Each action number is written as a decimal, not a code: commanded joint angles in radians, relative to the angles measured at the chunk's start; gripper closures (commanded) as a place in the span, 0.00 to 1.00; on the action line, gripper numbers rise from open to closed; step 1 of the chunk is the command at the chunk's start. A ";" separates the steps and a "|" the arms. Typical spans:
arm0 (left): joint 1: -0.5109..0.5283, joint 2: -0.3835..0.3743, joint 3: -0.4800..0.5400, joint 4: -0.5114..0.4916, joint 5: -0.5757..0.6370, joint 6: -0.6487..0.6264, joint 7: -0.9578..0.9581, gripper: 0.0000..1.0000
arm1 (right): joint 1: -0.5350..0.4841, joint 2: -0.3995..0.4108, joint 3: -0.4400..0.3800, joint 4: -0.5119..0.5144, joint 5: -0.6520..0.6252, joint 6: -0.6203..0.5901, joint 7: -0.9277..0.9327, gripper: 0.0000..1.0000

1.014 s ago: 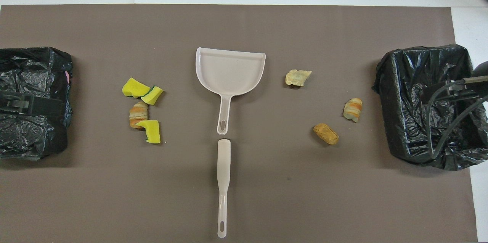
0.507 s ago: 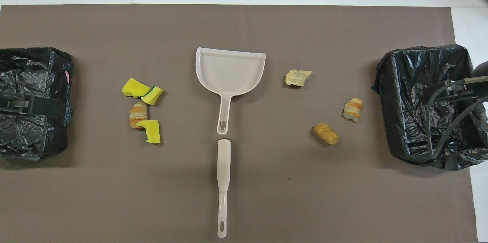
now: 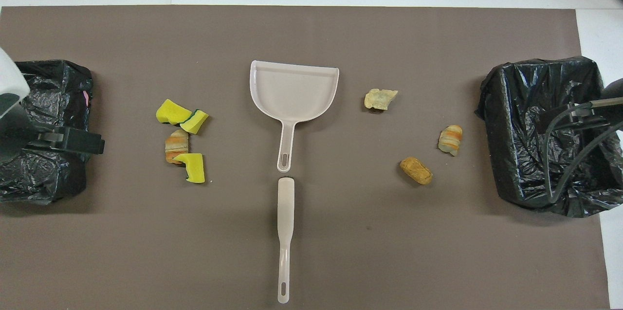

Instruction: Sweep and dump trash in bin

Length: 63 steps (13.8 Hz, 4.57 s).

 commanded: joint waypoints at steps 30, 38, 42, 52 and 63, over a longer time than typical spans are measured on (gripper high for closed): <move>-0.716 0.015 -0.027 -0.768 -0.036 0.721 -0.713 1.00 | 0.010 -0.057 -0.001 -0.076 0.025 0.001 -0.013 0.00; -0.612 -0.046 -0.015 -0.667 -0.036 0.487 -0.657 1.00 | 0.012 -0.066 0.005 -0.119 0.025 0.050 -0.005 0.00; -0.454 -0.141 -0.013 -0.587 -0.036 0.311 -0.505 1.00 | 0.045 -0.082 0.029 -0.159 0.072 0.109 0.033 0.00; 0.092 0.104 -0.007 -0.236 0.013 0.249 0.123 1.00 | 0.355 0.097 0.032 -0.127 0.049 0.391 0.499 0.00; 0.184 0.301 -0.009 -0.200 0.234 0.464 0.370 1.00 | 0.619 0.458 0.028 0.134 -0.096 0.514 0.895 0.00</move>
